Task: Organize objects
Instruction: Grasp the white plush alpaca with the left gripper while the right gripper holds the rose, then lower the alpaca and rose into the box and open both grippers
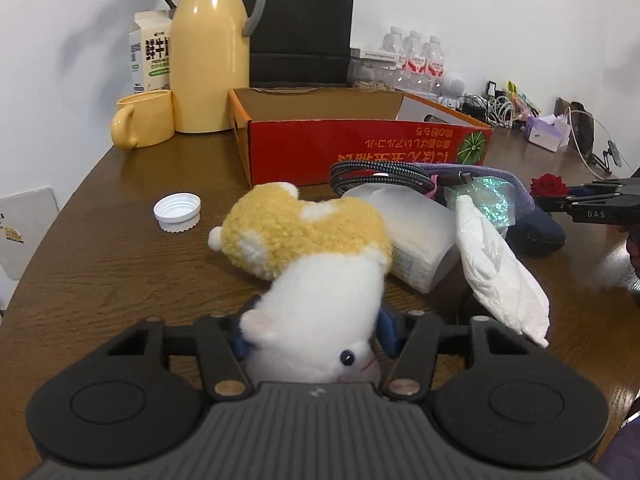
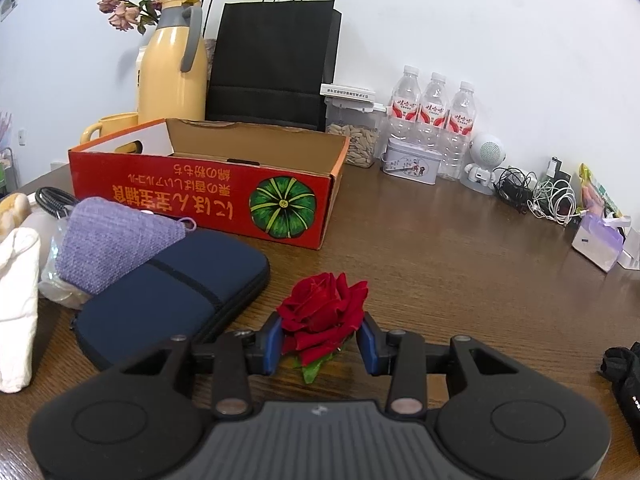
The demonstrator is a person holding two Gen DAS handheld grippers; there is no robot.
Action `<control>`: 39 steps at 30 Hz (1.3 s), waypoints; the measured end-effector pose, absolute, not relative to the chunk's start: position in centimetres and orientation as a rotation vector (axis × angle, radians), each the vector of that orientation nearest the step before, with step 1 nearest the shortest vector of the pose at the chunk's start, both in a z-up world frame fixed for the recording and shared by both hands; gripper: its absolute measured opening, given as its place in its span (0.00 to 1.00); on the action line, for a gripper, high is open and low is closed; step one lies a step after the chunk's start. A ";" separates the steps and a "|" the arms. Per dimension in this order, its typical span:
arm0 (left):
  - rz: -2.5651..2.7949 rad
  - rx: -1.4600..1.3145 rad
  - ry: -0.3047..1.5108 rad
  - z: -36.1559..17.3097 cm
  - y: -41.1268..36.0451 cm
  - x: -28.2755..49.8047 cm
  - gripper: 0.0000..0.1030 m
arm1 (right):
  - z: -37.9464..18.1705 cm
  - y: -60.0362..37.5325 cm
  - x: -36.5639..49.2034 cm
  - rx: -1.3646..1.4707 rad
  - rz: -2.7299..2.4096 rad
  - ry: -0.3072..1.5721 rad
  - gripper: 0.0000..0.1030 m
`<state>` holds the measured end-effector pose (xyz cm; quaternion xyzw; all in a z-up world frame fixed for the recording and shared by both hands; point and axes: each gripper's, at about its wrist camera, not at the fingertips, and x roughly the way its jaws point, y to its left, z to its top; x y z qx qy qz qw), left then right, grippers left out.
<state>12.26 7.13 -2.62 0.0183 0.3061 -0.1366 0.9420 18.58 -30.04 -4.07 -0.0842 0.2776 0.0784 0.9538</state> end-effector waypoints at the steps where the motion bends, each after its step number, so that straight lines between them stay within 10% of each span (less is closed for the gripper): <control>1: -0.262 0.048 0.617 -2.6 7.0 12.0 0.53 | -4.1 -30.0 18.6 -0.171 0.159 0.563 0.37; 39: -0.133 -0.077 0.293 6.8 1.6 20.0 0.52 | 2.1 -25.6 22.0 -0.166 0.236 0.312 0.36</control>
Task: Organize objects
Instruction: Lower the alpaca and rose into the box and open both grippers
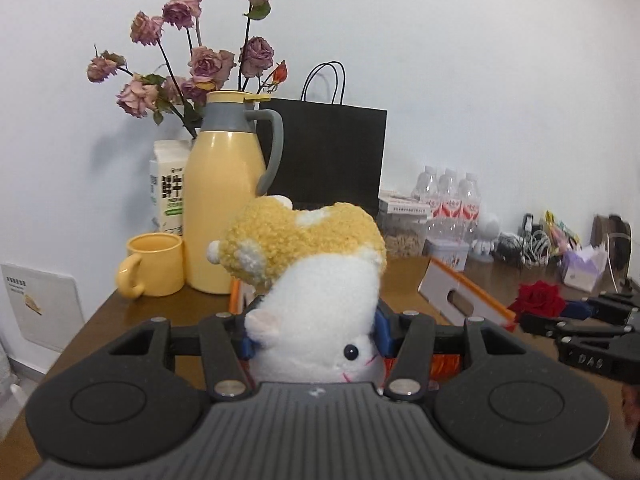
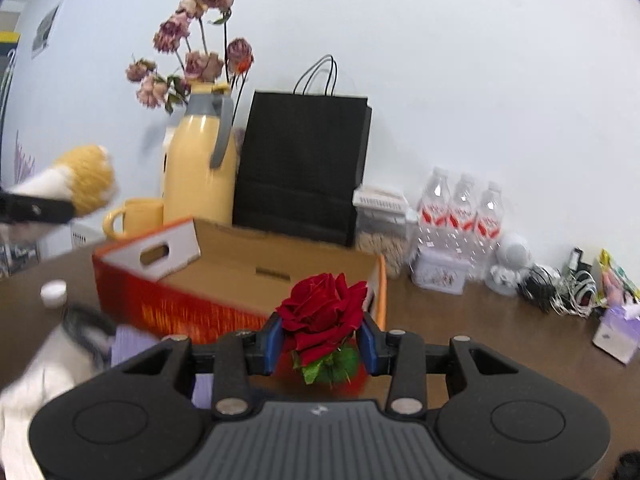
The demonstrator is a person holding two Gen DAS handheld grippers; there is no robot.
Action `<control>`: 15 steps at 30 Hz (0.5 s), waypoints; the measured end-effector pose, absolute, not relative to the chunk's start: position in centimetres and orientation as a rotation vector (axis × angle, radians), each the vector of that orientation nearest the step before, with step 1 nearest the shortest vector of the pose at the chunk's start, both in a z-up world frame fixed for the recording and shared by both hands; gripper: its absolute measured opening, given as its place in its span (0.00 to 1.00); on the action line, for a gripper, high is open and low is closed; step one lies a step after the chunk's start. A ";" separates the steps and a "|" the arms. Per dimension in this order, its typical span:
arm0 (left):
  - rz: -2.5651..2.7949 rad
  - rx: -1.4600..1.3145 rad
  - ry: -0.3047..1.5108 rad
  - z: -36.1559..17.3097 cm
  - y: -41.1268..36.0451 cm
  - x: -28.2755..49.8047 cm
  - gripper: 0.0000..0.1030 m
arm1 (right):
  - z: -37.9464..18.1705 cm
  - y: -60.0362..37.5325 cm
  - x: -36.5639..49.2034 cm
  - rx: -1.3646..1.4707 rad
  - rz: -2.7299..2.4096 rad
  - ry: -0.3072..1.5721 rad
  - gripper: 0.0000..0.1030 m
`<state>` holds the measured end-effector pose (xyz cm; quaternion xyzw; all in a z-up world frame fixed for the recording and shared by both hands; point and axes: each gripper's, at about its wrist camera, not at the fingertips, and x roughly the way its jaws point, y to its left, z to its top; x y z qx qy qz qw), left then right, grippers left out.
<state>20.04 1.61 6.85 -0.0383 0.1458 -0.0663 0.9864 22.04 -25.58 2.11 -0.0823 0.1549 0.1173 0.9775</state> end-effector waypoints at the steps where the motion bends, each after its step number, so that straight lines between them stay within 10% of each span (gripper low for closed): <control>1: -0.131 -0.088 0.296 6.9 1.5 20.9 0.52 | 2.4 -25.1 22.8 -0.159 0.239 0.306 0.36; 15: -0.101 -0.066 0.361 5.9 -2.0 30.8 0.52 | 2.3 -21.0 32.0 -0.073 0.216 0.331 0.36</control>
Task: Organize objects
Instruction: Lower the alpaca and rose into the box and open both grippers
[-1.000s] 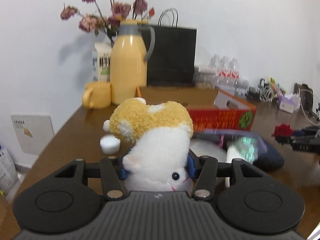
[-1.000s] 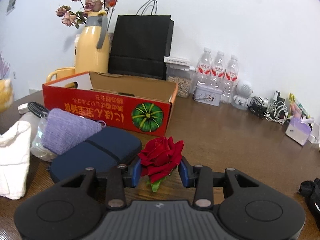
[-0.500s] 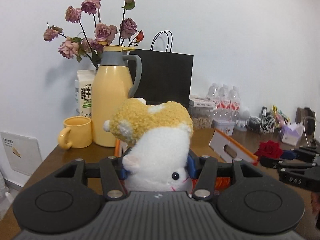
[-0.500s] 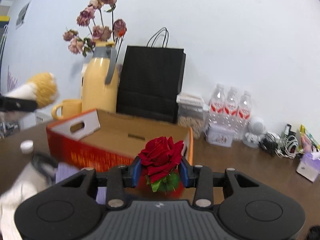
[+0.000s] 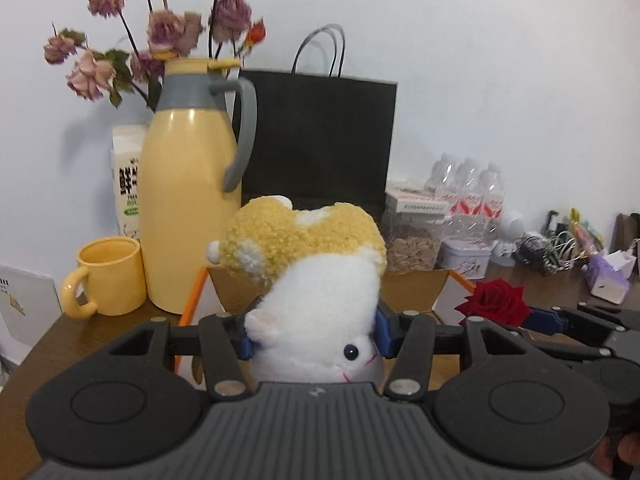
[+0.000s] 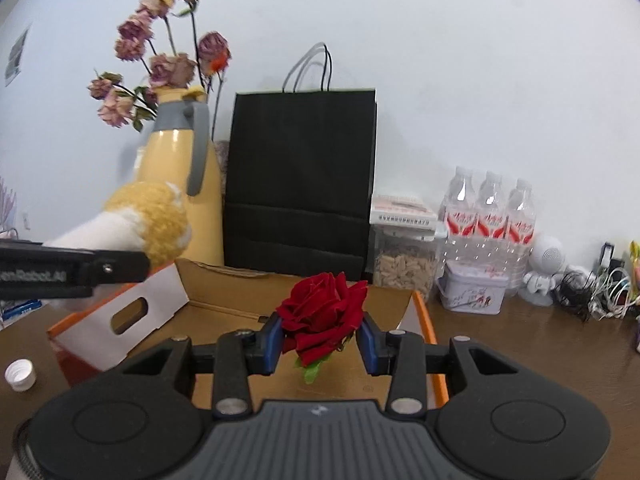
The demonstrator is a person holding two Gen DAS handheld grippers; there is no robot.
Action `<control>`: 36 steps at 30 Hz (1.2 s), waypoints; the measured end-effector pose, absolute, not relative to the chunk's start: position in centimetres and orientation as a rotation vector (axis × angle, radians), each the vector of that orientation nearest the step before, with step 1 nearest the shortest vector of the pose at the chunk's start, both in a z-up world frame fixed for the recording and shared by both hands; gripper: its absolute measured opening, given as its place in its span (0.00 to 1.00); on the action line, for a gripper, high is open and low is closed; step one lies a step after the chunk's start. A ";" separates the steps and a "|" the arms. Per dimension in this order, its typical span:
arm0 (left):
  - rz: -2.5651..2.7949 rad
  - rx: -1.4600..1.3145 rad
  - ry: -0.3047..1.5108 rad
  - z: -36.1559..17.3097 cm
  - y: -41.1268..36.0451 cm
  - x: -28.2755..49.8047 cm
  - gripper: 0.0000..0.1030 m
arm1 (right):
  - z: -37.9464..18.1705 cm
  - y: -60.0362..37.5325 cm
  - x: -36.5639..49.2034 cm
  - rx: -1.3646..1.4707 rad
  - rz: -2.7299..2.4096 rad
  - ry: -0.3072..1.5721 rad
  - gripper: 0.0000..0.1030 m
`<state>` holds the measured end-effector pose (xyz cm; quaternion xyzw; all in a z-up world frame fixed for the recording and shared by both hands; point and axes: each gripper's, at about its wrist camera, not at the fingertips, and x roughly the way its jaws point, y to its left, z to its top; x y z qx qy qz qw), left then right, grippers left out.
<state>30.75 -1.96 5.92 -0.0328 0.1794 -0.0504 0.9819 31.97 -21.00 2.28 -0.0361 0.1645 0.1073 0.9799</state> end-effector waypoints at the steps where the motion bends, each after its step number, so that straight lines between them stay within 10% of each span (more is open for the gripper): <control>1: -0.088 -0.065 0.373 5.6 -2.1 31.4 0.52 | 2.0 -21.0 32.4 -0.067 0.214 0.339 0.36; 16: -0.076 -0.048 0.457 2.9 -2.3 32.9 0.64 | -0.2 -20.8 33.5 -0.067 0.210 0.418 0.39; 21: -0.073 -0.027 0.409 3.3 -2.6 32.0 1.00 | -0.3 -21.0 33.4 -0.056 0.205 0.421 0.82; 24: -0.061 -0.022 0.375 3.5 -2.8 31.6 1.00 | -0.3 -21.1 33.2 -0.050 0.203 0.414 0.98; 36: -0.056 -0.058 0.343 4.5 -2.2 30.6 1.00 | 0.7 -20.9 31.8 -0.057 0.212 0.398 1.00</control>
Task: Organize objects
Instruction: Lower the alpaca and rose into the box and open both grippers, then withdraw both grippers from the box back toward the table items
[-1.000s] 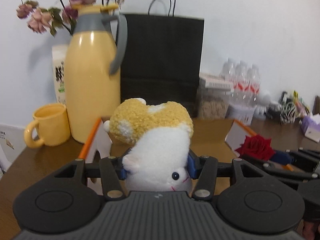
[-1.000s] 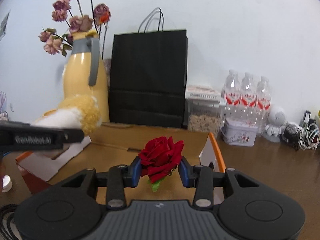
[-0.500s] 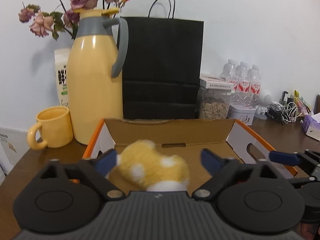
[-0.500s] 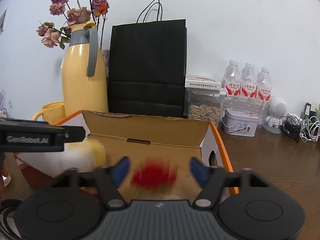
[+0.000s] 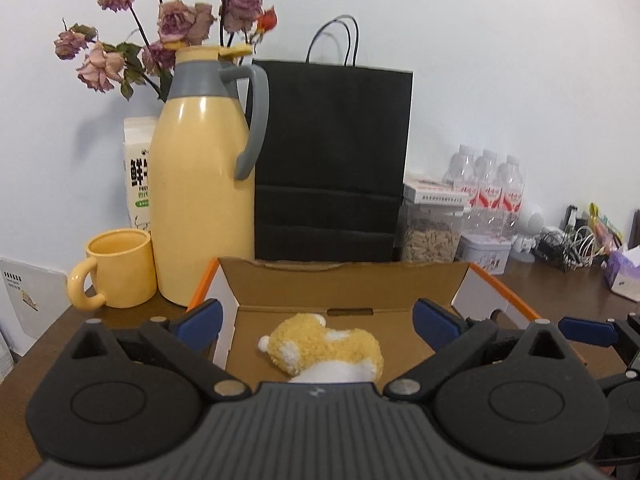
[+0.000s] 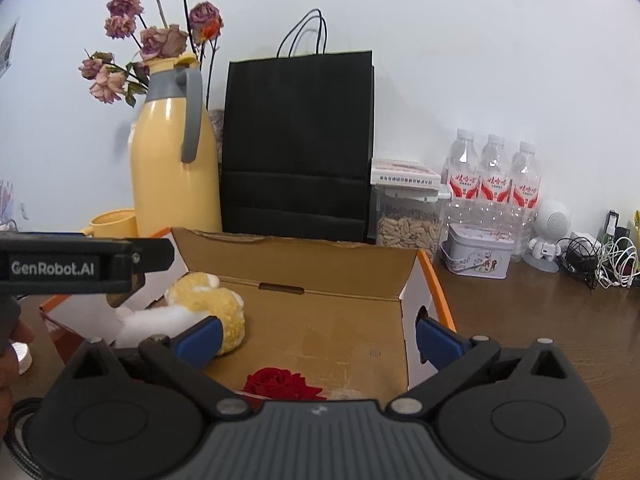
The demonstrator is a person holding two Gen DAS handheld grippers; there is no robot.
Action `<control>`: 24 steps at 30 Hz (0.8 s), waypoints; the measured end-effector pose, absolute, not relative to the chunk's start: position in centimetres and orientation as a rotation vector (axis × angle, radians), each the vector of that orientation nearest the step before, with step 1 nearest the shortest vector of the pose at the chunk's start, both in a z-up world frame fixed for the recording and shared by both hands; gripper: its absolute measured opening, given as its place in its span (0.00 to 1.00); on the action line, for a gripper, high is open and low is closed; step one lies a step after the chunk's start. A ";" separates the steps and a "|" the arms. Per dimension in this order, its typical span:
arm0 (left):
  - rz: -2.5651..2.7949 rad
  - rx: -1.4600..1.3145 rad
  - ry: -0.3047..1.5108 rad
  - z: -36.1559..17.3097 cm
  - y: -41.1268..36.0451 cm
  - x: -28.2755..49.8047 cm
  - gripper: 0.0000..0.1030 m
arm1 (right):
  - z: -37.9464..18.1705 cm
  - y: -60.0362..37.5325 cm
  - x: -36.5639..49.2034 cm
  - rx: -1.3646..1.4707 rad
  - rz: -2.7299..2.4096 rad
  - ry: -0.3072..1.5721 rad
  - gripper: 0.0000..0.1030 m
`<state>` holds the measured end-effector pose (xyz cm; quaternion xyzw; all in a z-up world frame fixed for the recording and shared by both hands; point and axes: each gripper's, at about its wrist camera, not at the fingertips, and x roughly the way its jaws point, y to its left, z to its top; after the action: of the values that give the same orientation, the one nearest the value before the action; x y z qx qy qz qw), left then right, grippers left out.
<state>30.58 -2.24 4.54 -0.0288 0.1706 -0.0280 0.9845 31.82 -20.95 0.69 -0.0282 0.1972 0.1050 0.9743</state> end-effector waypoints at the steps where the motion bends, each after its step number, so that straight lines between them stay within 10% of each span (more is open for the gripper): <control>1: -0.059 -0.059 0.334 4.8 -2.3 30.3 1.00 | 0.9 -21.0 31.5 -0.056 0.212 0.389 1.00; 24: -0.035 -0.066 0.262 7.9 0.1 18.1 1.00 | 4.4 -21.4 21.3 -0.095 0.266 0.263 1.00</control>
<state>18.08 0.13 7.87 -0.0331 0.1307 -0.0177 0.9907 21.27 -21.41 4.43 -0.0472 0.1307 0.1323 0.9814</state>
